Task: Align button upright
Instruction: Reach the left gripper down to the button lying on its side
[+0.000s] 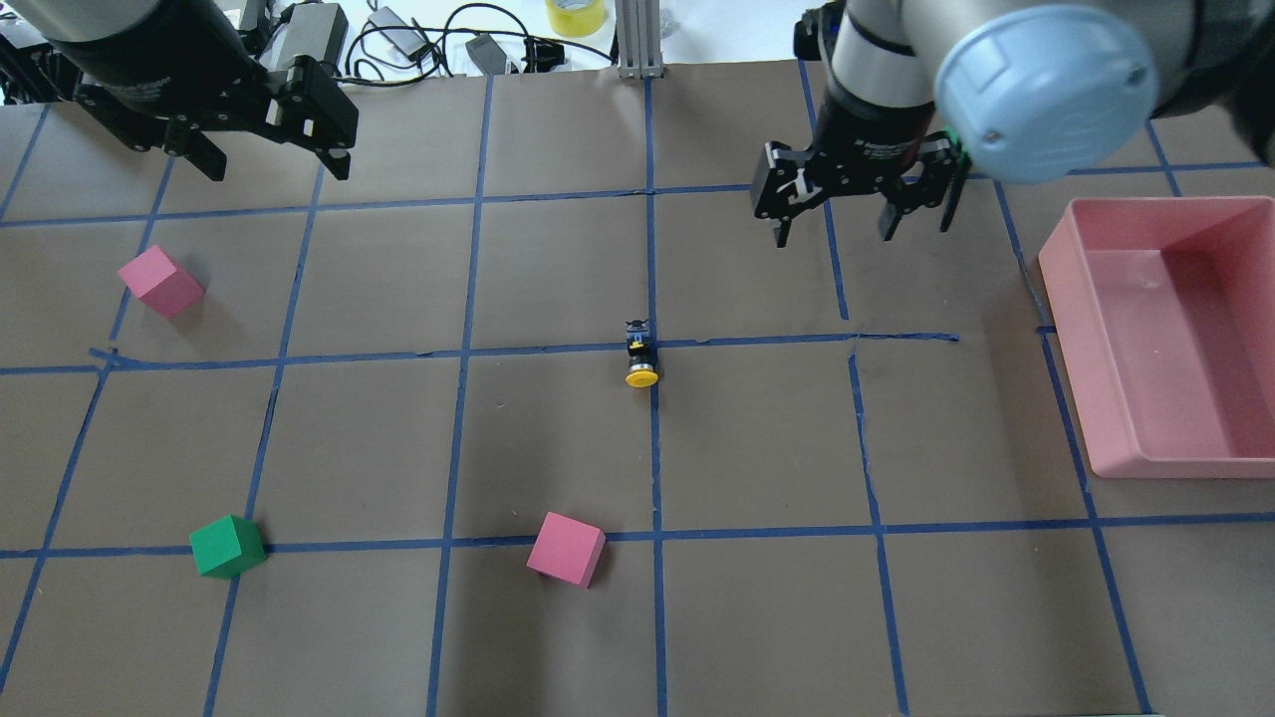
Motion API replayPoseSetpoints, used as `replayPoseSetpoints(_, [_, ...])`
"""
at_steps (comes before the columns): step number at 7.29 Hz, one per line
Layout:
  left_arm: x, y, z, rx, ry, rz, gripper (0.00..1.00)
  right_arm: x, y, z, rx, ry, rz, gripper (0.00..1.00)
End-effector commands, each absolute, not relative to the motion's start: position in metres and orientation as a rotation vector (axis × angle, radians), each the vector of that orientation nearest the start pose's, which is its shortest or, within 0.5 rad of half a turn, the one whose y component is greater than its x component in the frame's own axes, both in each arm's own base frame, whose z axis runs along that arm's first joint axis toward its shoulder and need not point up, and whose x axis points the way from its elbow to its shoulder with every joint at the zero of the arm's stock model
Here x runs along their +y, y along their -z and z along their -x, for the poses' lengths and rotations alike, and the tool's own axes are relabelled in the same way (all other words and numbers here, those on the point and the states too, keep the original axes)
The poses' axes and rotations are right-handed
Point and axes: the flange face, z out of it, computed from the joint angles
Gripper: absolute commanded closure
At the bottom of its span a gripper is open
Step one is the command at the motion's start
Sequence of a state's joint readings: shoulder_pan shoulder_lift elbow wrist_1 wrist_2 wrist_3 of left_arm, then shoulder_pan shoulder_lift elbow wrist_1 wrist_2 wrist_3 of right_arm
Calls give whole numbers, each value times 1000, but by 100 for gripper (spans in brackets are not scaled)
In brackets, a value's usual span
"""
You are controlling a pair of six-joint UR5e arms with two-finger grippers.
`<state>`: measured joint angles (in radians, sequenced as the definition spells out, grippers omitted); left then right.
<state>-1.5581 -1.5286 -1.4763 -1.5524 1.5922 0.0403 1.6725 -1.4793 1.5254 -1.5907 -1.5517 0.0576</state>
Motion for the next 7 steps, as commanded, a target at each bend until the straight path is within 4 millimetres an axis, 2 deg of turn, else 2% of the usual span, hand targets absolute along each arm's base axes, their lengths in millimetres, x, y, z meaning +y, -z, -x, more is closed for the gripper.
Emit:
replayPoseSetpoints(1, [-495,-544,126,3111,238,-27,0,-480,-518,-166,3170,78,69,0])
replayPoseSetpoints(2, [-498,-520,129,3115,215,-3,0,-480,-509,-166,3171,47,70,0])
replayPoseSetpoints(3, [-502,-483,136,3123,242,18,0,-480,-508,-167,3164,46,67,0])
replayPoseSetpoints(4, [-491,-441,161,3130,258,45,0,-483,-507,-167,3166,56,62,0])
replayPoseSetpoints(5, [-479,-405,196,3138,278,105,0,-483,-506,-167,3165,53,58,0])
replayPoseSetpoints(6, [-462,-377,232,3147,267,59,0,-483,-507,-168,3160,58,60,0])
replayPoseSetpoints(7, [-450,-356,254,3118,258,48,0,-487,-505,-168,3162,72,57,0])
